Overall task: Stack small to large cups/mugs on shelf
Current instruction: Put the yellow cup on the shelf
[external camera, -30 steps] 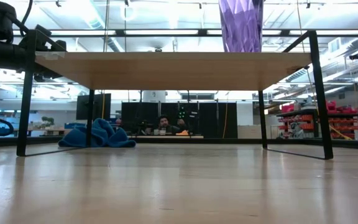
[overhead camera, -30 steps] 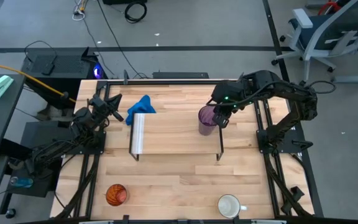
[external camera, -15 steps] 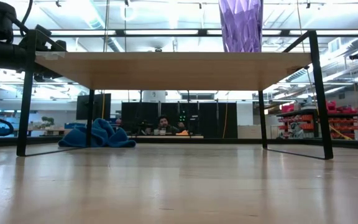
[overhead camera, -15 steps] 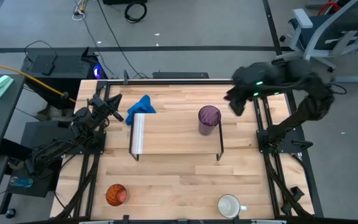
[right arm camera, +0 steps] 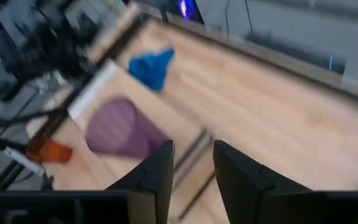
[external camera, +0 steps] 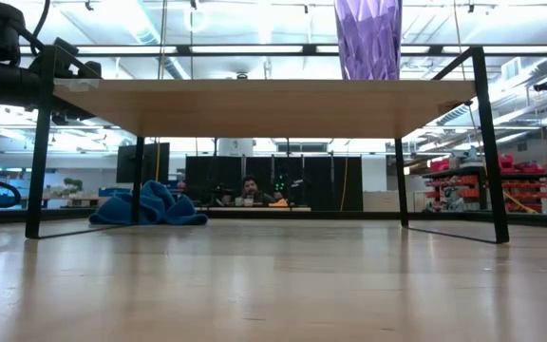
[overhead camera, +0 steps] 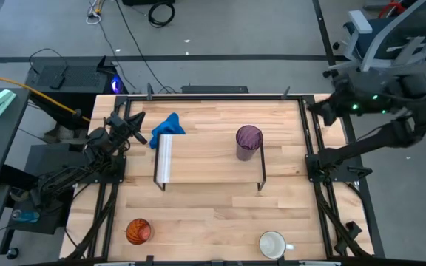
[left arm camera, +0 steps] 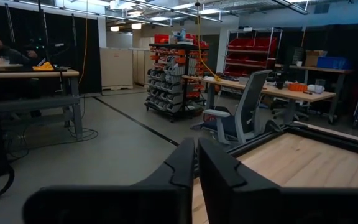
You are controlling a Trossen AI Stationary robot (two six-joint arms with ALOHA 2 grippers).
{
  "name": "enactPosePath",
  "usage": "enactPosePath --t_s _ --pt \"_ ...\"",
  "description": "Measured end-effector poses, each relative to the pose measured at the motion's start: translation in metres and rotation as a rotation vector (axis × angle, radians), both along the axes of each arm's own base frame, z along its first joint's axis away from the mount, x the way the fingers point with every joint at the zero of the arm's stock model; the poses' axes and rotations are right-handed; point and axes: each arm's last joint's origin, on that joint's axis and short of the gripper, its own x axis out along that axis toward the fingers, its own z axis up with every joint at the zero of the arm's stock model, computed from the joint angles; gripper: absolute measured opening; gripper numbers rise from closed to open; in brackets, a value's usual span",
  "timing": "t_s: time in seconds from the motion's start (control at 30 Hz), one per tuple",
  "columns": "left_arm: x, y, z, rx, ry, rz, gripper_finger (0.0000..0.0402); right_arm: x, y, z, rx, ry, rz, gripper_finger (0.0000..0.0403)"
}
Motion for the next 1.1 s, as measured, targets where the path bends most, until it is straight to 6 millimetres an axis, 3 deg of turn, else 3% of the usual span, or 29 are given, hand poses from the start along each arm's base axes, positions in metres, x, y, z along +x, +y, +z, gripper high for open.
enactPosePath --t_s 0.33,0.6,0.8,1.1 --pt "0.000 0.000 0.000 -0.025 -0.030 -0.004 0.0034 0.011 0.009 -0.087 0.357 0.265 -0.008 0.0090" --pt "0.000 0.000 -0.002 -0.058 -0.030 -0.006 0.0026 0.025 0.033 -0.131 0.463 0.480 0.005 0.0086" --pt "0.000 0.000 -0.003 -0.063 -0.030 -0.007 0.0026 0.044 0.078 -0.148 0.460 0.541 0.077 0.0085" --pt "0.000 0.000 -0.003 -0.060 -0.025 -0.006 0.0036 0.064 0.179 -0.185 0.432 0.604 0.093 0.0085"
